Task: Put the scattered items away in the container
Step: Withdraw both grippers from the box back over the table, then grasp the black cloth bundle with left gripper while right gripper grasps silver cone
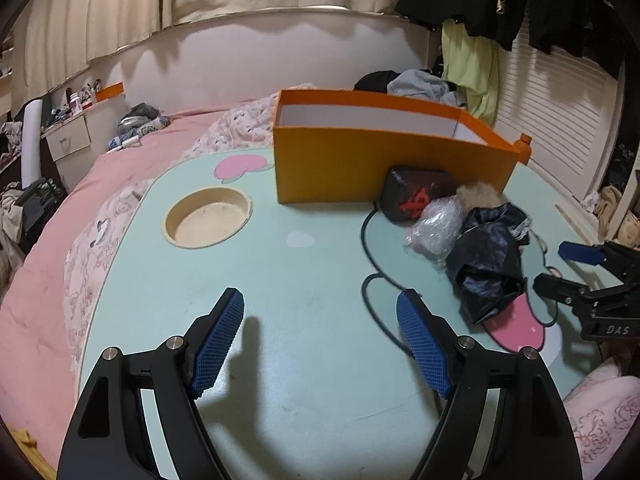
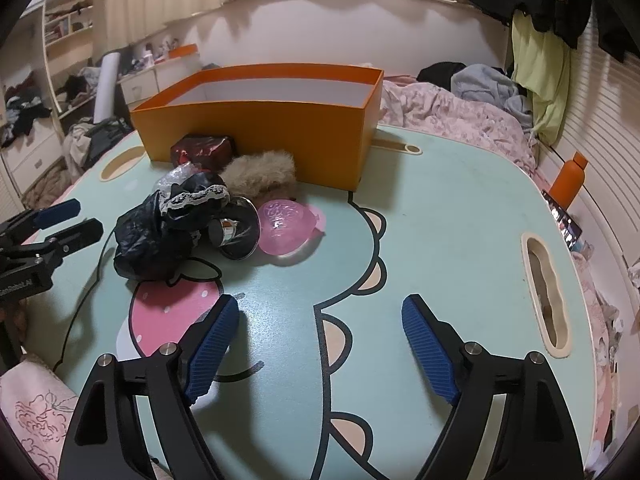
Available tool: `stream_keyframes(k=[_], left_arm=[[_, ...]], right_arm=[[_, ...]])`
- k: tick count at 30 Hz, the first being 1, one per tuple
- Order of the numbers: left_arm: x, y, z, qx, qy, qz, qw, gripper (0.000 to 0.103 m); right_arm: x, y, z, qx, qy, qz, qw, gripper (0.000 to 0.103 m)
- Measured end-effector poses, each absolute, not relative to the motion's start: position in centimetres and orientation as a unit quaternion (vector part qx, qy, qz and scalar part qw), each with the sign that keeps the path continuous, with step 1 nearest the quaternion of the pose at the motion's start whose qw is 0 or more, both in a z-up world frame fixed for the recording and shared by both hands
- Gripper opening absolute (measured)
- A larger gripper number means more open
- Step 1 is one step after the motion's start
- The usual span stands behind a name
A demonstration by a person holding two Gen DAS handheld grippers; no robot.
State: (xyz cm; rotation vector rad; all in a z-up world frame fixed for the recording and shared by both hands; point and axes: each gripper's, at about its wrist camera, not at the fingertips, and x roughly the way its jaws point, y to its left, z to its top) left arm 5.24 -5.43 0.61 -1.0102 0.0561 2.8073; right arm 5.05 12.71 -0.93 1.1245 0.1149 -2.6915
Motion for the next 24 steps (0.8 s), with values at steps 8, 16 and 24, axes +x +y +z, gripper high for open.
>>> stream_keyframes(k=[8,16,24], left_arm=[[5.2,-1.8,1.8,-0.334,0.027,0.928,0.163,0.079],[4.8,2.6,3.3,-0.316,0.092,0.92,0.212,0.079],[3.3,4.4,2.8,-0.342,0.091,0.899,0.258,0.049]], right_arm=[[5.0,12.9,-0.9,0.385,0.027,-0.916,0.109,0.084],[4.9,13.1,-0.9,0.384,0.026,-0.917,0.107,0.084],[5.0,13.1,-0.9,0.384,0.026,-0.917,0.107,0.084]])
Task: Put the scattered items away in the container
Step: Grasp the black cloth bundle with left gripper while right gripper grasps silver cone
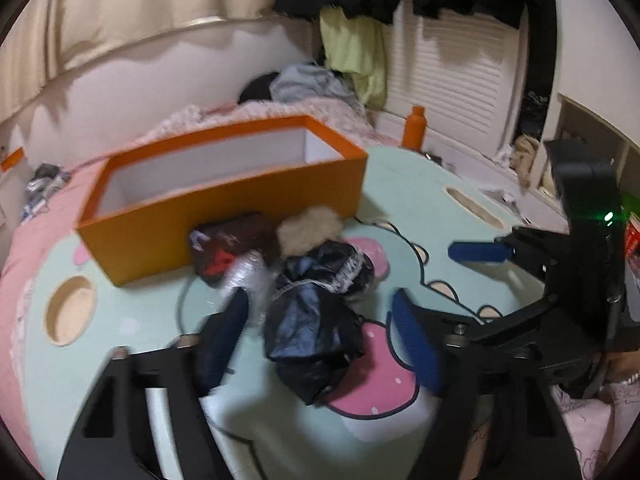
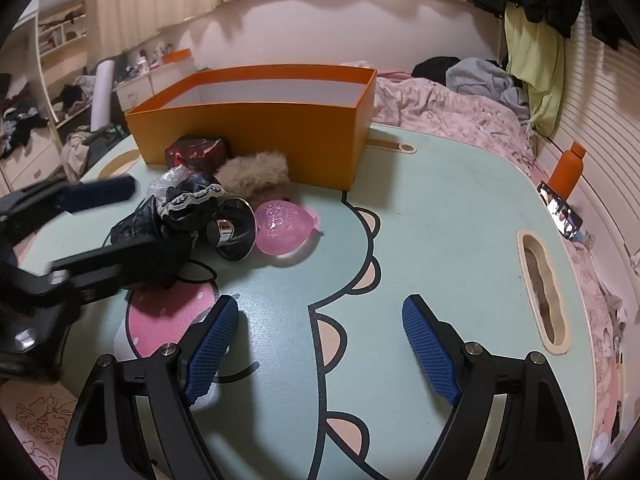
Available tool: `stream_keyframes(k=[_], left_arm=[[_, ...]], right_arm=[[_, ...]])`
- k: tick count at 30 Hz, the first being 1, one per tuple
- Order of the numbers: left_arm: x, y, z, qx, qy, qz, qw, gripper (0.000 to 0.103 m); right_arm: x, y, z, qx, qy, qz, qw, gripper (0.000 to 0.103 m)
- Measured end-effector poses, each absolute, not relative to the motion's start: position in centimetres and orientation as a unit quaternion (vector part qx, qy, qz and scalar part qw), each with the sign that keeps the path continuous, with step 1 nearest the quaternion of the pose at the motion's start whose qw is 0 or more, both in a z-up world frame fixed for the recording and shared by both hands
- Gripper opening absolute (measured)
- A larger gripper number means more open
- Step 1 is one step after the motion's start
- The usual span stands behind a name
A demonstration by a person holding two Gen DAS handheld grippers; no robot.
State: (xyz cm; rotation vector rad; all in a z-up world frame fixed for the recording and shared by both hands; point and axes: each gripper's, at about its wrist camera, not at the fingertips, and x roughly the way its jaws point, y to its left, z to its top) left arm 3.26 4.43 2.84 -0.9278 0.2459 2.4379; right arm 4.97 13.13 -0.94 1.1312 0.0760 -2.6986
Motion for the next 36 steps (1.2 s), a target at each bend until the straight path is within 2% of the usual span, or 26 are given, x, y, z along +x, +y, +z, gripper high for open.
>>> stream_keyframes(k=[1,5,9,14,19,21,23,25,33,36], left_arm=[[2.9,4.5,2.3,-0.357,0.089,0.892,0.261,0.042],[3.5,3.8,2.6,-0.349,0.07,0.895,0.268,0.036],[5.1,1.5,3.3,-0.331,0.048,0.909,0.251,0.036],[6.9,-2.6,3.1,-0.321,0.03,0.929,0.183,0.036],[6.6,-4.6,1.7,-0.332,0.019,0.931,0.152,0.036],[6.6,-4.6,1.5,-0.327,0.015,0.933,0.152,0.036],[6.7,-4.5,1.3,-0.321,0.016,0.935,0.151,0.036],[6.8,-4.5,1.1,-0.317,0.014,0.936,0.15,0.036],[6.5,-4.8,0.9,-0.32,0.0,0.935,0.152,0.036],[6.5,-4.6,0.9,-0.319,0.002,0.936,0.151,0.036]], right_arm=[[5.0,13.1,-0.9,0.384,0.026,-0.917,0.107,0.084],[5.0,13.2,-0.9,0.384,0.026,-0.917,0.108,0.084],[5.0,13.2,-0.9,0.384,0.025,-0.917,0.107,0.084],[5.2,13.3,-0.7,0.377,0.02,-0.919,0.112,0.084],[5.9,12.4,0.6,0.348,0.027,-0.924,0.154,0.083],[5.5,11.5,1.0,0.346,0.034,-0.923,0.164,0.079],[4.8,10.5,1.5,0.343,0.047,-0.923,0.169,0.066],[4.2,9.2,1.8,0.335,0.07,-0.924,0.169,0.06],[1.7,6.3,0.9,0.348,0.122,-0.916,0.158,0.057],[2.1,6.1,0.8,0.342,0.132,-0.916,0.164,0.046]])
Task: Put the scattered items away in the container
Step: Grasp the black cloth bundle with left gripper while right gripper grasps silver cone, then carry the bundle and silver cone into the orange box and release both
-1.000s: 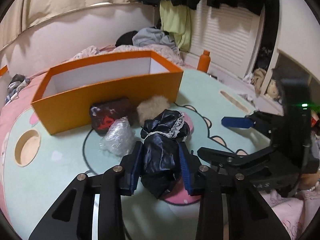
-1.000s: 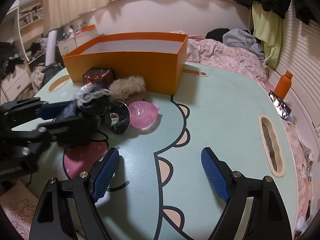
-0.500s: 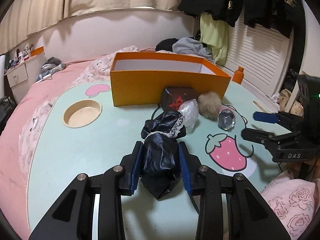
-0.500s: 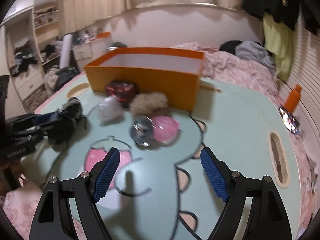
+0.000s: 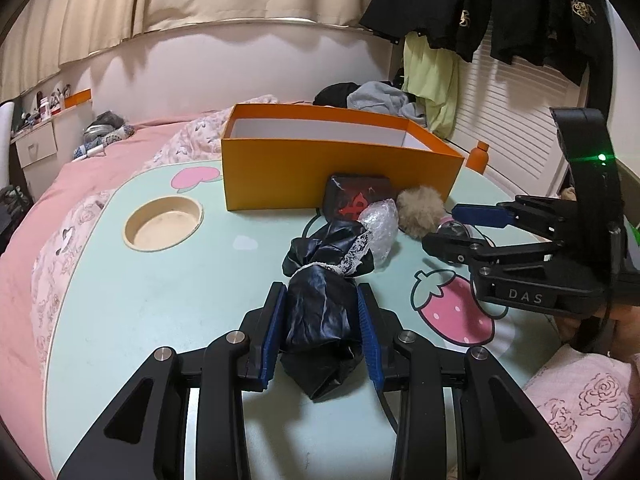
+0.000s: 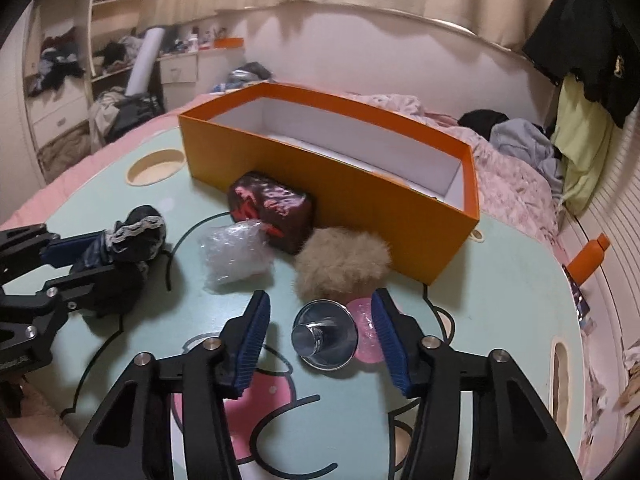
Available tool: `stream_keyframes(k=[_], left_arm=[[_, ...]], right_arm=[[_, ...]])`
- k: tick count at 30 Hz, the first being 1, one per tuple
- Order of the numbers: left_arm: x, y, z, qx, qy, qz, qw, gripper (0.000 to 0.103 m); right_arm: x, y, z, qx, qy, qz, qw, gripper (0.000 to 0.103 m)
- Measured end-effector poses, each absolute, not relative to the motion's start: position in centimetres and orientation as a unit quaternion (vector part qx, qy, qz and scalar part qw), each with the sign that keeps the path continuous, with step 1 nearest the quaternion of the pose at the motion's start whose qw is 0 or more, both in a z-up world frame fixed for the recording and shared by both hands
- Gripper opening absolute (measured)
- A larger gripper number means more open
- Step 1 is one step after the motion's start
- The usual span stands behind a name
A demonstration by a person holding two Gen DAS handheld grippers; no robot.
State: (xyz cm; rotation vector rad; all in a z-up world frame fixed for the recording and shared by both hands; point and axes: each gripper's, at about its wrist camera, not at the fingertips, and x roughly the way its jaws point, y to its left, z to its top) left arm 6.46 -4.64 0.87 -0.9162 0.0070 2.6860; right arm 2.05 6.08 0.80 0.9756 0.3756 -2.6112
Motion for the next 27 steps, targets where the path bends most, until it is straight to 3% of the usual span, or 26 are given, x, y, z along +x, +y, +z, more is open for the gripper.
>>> stream_keyframes(k=[3,5,9,20,27], left_arm=[[6.4,-4.7,0.9,-0.319,0.002,0.936,0.151,0.036],[6.4,-4.7,0.9,-0.319,0.001,0.936,0.151,0.036],[6.4,-4.7,0.8,-0.319,-0.002,0.935,0.151,0.036],[6.5,-4.3,1.3,-0.315,0.009,0.937,0.149,0.036],[5.6,-3.4,4.9,-0.279,0.015,0.945,0.17,0.036]], right_arm=[[2.8,5.3,0.5,0.336,0.154,-0.913,0.174,0.044],[3.1,4.7,0.1,0.348,0.162,-0.905,0.185,0.031],[3.3,4.3,-0.3,0.349,0.16,-0.901,0.2,0.031],[3.3,7.5,1.6,0.331,0.048,-0.919,0.21,0.03],[2.8,8.3,4.6,0.309,0.02,-0.926,0.217,0.03]])
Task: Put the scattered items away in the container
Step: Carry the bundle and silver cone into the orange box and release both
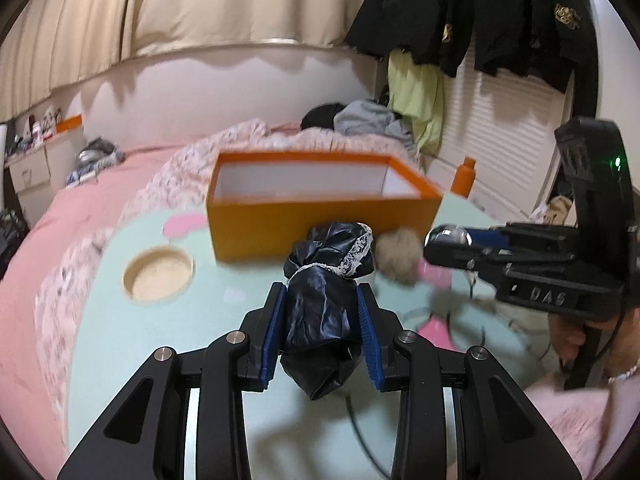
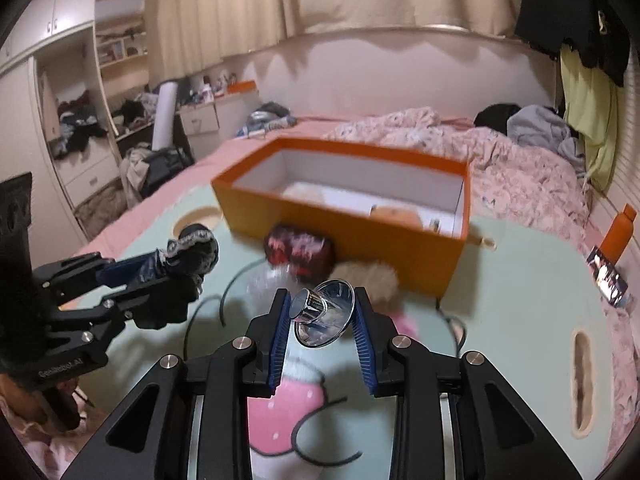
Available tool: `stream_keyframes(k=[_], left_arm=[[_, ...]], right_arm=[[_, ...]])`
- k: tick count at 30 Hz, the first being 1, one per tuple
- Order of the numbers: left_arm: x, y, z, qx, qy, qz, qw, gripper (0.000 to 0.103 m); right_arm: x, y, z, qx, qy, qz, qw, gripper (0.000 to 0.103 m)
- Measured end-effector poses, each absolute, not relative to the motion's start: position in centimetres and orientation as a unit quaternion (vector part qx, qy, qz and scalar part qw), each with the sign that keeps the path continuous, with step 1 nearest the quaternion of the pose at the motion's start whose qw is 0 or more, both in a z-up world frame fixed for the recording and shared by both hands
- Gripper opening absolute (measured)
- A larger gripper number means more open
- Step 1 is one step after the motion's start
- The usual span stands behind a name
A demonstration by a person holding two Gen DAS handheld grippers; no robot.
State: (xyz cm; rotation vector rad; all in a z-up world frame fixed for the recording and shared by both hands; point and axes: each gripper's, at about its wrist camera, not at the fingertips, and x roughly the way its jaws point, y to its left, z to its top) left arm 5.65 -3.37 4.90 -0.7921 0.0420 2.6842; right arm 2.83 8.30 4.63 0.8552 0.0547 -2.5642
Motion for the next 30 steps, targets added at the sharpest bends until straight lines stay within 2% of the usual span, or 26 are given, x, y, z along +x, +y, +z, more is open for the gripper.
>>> stream_keyframes(k=[9,14,24,25,26,27,28,30], left_arm=[[-0.5,-3.0,9.6,-0.249,0.018,0.951,0.184,0.036],[-5.5,-2.3,8.4,-0.287,0.012,0.941,0.18,0.036],[-7.6,-1.3,6.6,-0.31,0.002,0.934,0.18,0.038],[-7.9,-1.2,6.5,-0.317,0.006,0.931,0.18,0.04],[-8.0,-1.2,6.3,-0.32,0.008,0.932,0.172,0.048],[-8.0,-1.3,6.2,-0.318,0.008,0.934,0.16,0.061],[-7.7,-1.6,6.2,-0.313,0.003,0.937,0.154,0.066],[-7.2,-2.3,6.4,-0.302,-0.015,0.94,0.155,0.07]], right_arm=[[-2.4,8.7,8.1,0.287,0.01,-0.938,0.195,0.03],[-6.7,10.1,8.0,0.322,-0.05,-0.922,0.209,0.03],[-8.6,10.4,6.2,0.353,-0.06,-0.914,0.192,0.03],[-8.9,10.4,6.0,0.357,-0.062,-0.913,0.187,0.033],[-9.0,10.6,5.9,0.359,-0.069,-0.913,0.183,0.046],[-8.9,10.9,5.9,0.357,-0.078,-0.913,0.178,0.055],[-8.7,11.4,5.9,0.349,-0.091,-0.916,0.175,0.064],[-7.9,12.1,6.2,0.333,-0.105,-0.921,0.172,0.065]])
